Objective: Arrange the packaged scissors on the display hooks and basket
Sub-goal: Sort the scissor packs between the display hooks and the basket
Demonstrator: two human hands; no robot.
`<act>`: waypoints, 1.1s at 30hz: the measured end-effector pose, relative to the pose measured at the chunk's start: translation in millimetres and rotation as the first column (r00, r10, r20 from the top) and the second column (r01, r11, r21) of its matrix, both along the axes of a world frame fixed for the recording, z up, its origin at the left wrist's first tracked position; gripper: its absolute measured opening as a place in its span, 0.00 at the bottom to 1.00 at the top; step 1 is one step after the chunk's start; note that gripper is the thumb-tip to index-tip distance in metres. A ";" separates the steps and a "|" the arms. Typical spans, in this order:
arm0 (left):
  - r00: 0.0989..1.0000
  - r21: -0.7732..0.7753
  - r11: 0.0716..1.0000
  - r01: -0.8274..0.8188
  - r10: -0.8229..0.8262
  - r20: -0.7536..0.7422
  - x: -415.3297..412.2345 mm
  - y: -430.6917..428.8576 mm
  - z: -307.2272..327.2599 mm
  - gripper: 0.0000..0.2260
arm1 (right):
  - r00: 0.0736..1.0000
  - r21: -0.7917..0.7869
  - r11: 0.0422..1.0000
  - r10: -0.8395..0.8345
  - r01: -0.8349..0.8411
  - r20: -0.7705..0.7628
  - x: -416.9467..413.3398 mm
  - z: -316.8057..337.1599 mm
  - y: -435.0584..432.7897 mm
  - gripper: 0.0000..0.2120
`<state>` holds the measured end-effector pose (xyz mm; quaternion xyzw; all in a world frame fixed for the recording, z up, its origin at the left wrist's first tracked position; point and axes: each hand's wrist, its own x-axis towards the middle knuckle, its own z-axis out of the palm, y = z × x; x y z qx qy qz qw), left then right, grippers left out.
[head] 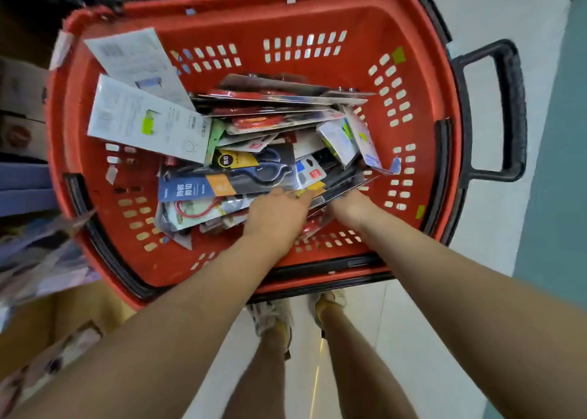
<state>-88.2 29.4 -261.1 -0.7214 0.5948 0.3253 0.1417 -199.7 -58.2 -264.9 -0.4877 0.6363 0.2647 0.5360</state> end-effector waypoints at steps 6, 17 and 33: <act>0.978 -0.048 0.984 0.172 -0.164 0.132 -1.2 -19.7 -11.4 0.11 | 0.639 0.062 0.638 -0.769 0.767 0.006 10.4 -16.8 -5.7 0.14; 0.940 -0.376 0.861 -0.342 0.308 -0.151 29.8 0.4 15.4 0.22 | 0.518 -0.044 0.518 -0.841 0.854 0.155 4.4 8.2 1.1 0.14; 0.964 -0.317 0.948 0.017 0.069 0.258 88.4 0.8 -4.4 0.22 | 0.282 0.153 0.402 -0.822 0.903 0.495 -27.5 84.8 4.5 0.15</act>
